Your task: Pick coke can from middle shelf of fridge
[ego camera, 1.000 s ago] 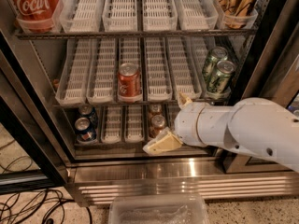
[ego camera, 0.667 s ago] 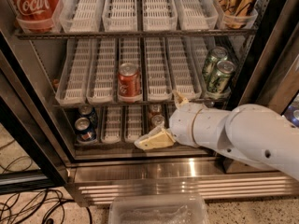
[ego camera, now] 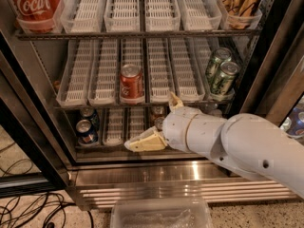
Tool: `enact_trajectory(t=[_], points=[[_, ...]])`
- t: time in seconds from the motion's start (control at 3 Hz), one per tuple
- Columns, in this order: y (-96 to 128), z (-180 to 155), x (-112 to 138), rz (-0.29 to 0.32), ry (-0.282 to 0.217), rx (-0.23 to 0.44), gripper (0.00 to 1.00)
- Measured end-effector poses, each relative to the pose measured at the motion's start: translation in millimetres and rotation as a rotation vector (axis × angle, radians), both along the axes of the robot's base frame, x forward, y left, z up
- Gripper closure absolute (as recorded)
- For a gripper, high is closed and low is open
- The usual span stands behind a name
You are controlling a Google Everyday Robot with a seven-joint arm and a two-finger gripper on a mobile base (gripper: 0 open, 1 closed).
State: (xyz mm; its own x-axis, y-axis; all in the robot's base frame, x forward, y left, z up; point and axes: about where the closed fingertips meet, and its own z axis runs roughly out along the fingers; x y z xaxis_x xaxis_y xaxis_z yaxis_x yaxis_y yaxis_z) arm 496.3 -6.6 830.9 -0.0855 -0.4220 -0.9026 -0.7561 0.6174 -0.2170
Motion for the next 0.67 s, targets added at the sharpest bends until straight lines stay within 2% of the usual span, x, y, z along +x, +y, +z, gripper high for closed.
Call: enact_trajectory(t=[0.33,0.67], points=[[4.7,-0.1,-1.0,-0.018,-0.031,0.032,0.0],[10.9,-4.3,2.2,-0.068,-0.099,0.102,0.0]])
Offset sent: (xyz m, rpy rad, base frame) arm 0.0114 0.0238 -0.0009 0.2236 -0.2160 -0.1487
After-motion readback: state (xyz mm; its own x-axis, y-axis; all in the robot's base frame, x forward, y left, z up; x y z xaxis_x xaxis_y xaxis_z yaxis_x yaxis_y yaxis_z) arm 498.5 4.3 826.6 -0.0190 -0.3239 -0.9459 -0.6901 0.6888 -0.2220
